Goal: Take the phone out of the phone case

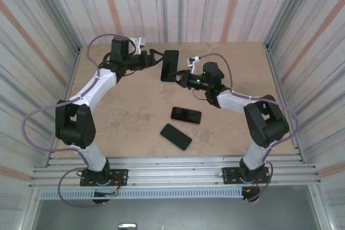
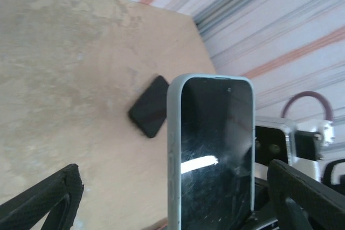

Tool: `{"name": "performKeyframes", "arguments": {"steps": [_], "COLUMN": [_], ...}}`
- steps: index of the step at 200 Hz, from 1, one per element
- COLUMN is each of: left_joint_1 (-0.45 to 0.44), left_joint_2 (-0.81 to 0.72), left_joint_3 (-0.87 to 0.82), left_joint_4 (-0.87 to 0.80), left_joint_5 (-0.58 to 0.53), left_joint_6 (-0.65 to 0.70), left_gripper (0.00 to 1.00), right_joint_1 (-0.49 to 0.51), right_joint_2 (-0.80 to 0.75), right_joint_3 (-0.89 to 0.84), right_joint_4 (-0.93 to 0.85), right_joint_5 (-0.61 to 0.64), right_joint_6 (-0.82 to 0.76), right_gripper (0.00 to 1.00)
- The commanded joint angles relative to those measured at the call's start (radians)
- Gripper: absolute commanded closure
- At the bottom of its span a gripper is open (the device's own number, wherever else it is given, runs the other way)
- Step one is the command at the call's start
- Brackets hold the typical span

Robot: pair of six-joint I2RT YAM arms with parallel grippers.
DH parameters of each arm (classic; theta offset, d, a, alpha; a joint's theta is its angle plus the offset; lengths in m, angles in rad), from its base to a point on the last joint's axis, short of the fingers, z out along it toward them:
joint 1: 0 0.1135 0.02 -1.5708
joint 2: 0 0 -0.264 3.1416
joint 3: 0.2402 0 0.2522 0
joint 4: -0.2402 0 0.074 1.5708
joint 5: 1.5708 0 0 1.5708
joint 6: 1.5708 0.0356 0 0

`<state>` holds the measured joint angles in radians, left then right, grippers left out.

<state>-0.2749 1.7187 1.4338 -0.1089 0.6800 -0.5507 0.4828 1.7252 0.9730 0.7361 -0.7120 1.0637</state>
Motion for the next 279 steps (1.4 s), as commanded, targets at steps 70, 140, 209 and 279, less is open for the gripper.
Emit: {"name": "performKeyframes", "arguments": {"steps": [70, 140, 209, 279], "left_joint_1": [-0.001, -0.027, -0.038, -0.052], "left_joint_2": [0.033, 0.04, 0.045, 0.026], "left_joint_3": [0.074, 0.065, 0.076, 0.061], "left_joint_4": [0.197, 0.236, 0.299, 0.362], "left_joint_5": [0.263, 0.309, 0.313, 0.275], "left_joint_6": [-0.227, -0.27, -0.335, -0.392], "left_gripper": [0.46, 0.62, 0.79, 0.92], "right_joint_1": [-0.021, -0.031, -0.035, -0.042], "right_joint_2": [-0.05, -0.036, -0.04, -0.035], "right_joint_3": [0.009, 0.016, 0.015, 0.013], "right_joint_4": [0.205, 0.256, 0.284, 0.334], "right_joint_5": [-0.152, -0.177, -0.194, -0.194], "right_joint_6": [0.168, 0.232, 0.278, 0.309], "right_gripper": [0.92, 0.93, 0.9, 0.77]}}
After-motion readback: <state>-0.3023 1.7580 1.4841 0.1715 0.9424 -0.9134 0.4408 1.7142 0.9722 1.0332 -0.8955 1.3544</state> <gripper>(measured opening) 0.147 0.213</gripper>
